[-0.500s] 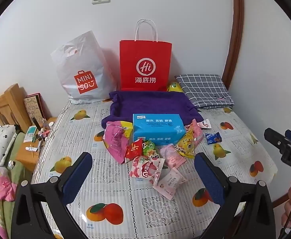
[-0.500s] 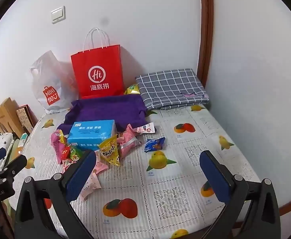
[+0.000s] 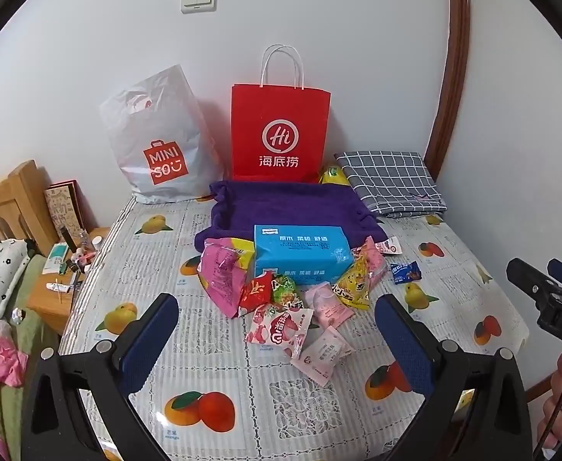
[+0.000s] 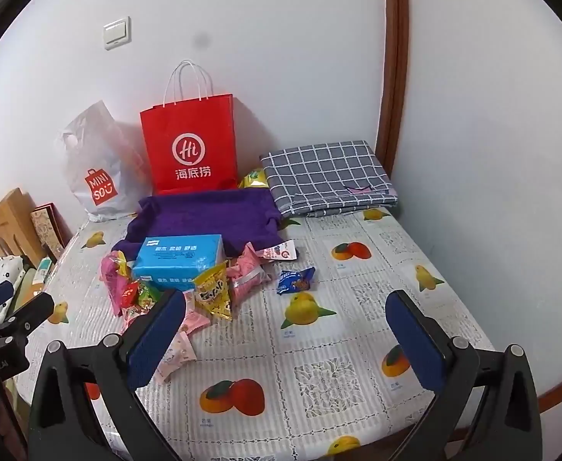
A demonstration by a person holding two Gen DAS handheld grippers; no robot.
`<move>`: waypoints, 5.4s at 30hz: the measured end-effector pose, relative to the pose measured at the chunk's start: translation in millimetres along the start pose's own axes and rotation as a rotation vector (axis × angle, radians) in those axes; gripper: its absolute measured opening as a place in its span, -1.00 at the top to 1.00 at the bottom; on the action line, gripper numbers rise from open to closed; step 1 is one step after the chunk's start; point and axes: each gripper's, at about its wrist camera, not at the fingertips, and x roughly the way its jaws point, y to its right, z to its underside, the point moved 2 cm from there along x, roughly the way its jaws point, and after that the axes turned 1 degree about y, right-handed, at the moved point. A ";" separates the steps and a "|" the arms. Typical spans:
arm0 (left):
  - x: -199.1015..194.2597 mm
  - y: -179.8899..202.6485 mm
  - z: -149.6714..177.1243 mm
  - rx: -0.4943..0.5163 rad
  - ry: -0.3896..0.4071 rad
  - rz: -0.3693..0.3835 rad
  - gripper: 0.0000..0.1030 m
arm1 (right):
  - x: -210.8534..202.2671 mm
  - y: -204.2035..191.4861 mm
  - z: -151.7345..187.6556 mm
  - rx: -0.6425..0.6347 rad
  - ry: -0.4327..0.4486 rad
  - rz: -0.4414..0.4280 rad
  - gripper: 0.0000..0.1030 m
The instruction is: Organize snacks
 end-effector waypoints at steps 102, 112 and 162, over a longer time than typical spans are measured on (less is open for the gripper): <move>-4.1 6.5 3.7 0.031 0.017 0.000 -0.99 | -12.6 -19.9 7.7 -0.035 0.029 -0.051 -0.99; 27.5 -1.1 12.1 0.037 -0.019 -0.013 -0.99 | 14.4 -23.9 13.8 -0.042 -0.007 -0.045 -0.99; 202.5 -81.7 35.6 -0.069 -0.222 -0.084 -0.95 | 294.6 31.2 44.9 0.004 -0.276 -0.005 -0.25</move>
